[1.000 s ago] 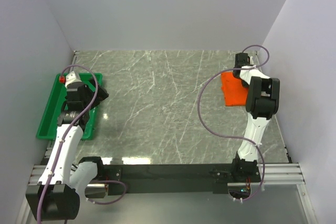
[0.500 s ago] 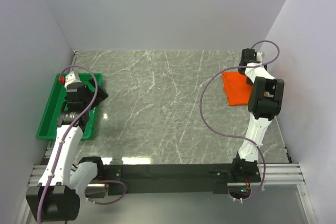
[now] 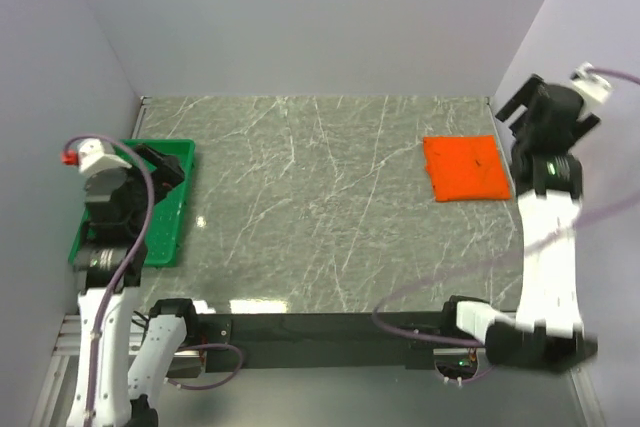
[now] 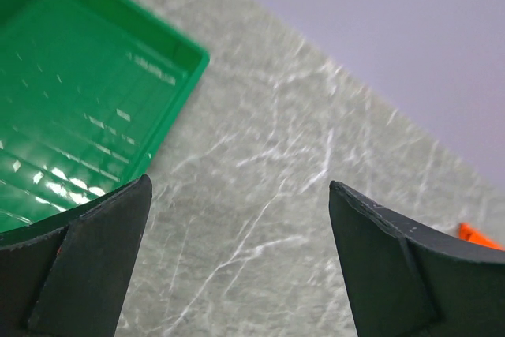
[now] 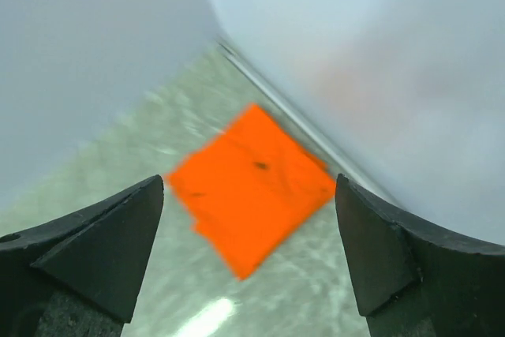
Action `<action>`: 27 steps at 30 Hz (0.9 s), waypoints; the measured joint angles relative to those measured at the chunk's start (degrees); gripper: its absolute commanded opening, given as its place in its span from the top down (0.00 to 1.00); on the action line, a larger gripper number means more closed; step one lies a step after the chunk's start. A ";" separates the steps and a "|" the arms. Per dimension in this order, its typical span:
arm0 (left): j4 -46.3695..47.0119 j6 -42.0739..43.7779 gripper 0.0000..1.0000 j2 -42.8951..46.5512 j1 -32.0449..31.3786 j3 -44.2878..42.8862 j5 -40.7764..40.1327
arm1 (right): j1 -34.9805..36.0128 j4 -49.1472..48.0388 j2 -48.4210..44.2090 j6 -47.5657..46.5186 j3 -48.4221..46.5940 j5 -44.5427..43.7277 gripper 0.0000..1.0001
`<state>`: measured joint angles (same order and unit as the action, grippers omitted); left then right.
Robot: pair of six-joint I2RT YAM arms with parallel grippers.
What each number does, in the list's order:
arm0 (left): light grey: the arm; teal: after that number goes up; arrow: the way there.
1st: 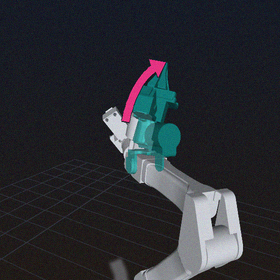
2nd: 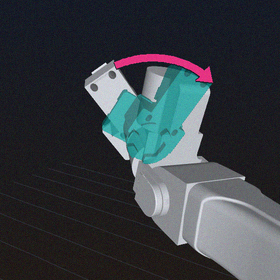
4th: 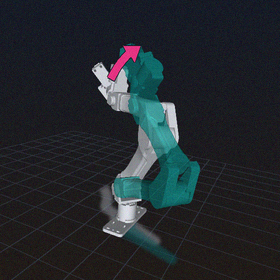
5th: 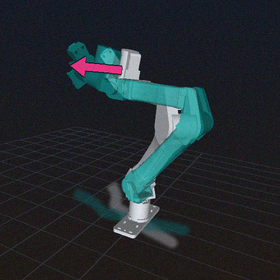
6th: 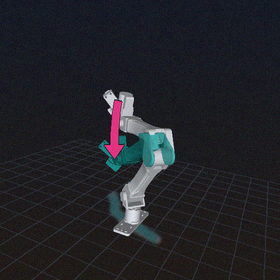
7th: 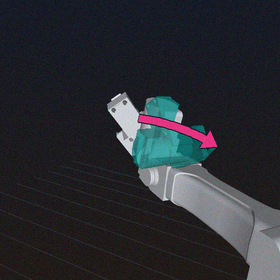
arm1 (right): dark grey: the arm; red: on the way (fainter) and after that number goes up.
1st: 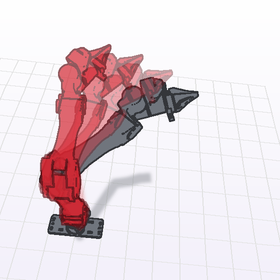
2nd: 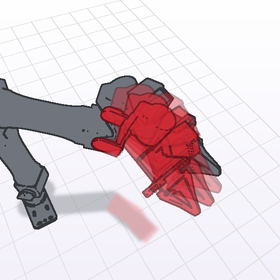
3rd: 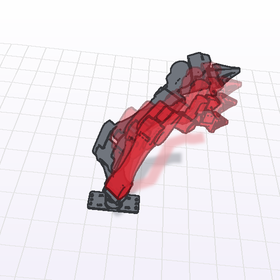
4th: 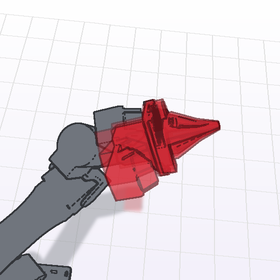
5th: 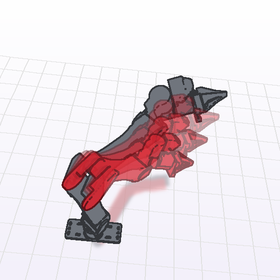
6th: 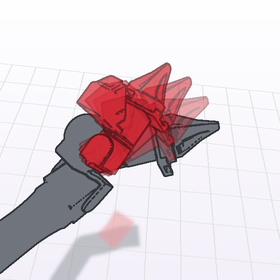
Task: Fold and stack the t-shirts
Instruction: Neatly place the folded tshirt to the corner
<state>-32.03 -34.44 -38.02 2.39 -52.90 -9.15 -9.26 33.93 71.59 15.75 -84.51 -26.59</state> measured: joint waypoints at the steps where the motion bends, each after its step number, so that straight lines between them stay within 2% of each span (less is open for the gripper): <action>1: -1.66 0.00 0.01 0.87 0.00 -2.51 -0.66 | 0.00 0.15 -4.50 1.29 1.18 1.40 0.05; 5: -7.69 -0.07 0.01 4.55 0.00 -11.67 -3.52 | 2.58 1.62 -18.82 4.87 4.04 4.00 0.05; 10: -15.37 -1.81 0.01 10.16 -1.05 -20.33 -9.03 | 14.43 3.50 -32.00 5.62 5.75 1.49 0.04; 16: -22.51 -5.31 0.01 15.50 -2.45 -20.94 -11.98 | 22.49 6.47 -48.17 6.34 13.97 -2.27 0.04; 27: -25.35 -5.14 0.01 27.15 -5.60 -17.86 -12.44 | 23.76 9.05 -69.94 6.45 26.12 -0.50 0.04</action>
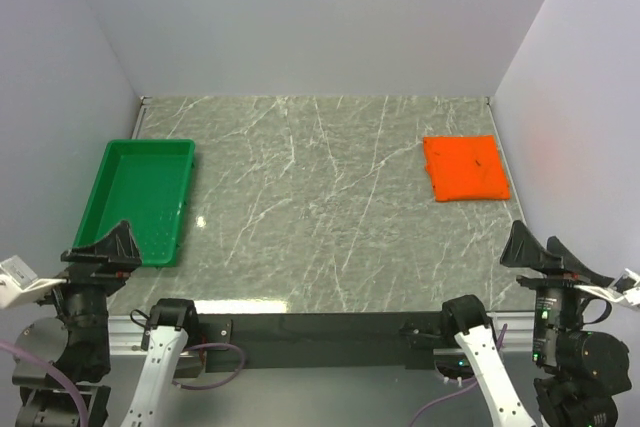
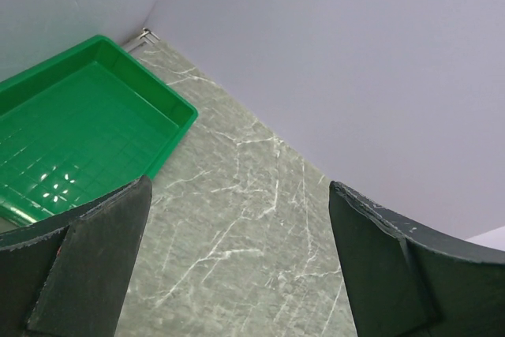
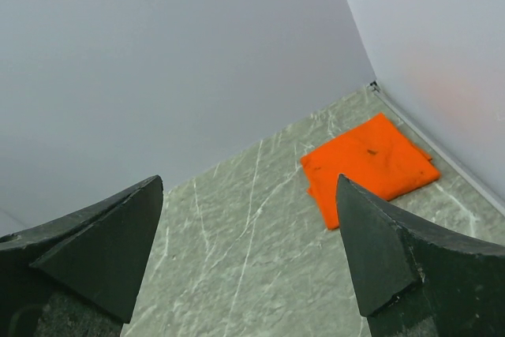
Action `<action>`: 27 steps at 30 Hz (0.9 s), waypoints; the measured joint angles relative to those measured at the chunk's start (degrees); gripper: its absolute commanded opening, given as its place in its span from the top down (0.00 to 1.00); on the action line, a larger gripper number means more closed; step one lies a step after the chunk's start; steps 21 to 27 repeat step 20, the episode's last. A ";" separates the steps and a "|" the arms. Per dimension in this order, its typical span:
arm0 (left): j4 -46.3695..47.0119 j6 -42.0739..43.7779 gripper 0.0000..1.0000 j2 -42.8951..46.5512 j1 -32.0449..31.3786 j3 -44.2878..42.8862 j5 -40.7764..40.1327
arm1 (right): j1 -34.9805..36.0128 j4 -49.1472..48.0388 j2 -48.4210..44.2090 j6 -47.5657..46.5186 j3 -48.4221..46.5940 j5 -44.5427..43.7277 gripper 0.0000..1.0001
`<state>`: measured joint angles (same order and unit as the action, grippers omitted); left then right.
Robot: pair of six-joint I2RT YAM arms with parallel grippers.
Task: Fold and stack the t-shirts
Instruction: Neatly place the folded tshirt to the corner
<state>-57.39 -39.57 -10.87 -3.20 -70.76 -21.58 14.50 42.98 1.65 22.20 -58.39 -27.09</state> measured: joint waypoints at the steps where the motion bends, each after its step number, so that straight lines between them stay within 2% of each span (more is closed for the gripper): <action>1: -0.15 0.02 0.01 0.76 0.00 0.50 -0.17 | 0.00 -0.07 -0.96 -0.31 0.50 0.24 0.04; 27: -0.15 -0.11 0.01 2.91 0.00 5.46 -0.83 | 0.00 -3.58 0.22 -2.12 4.35 4.39 0.04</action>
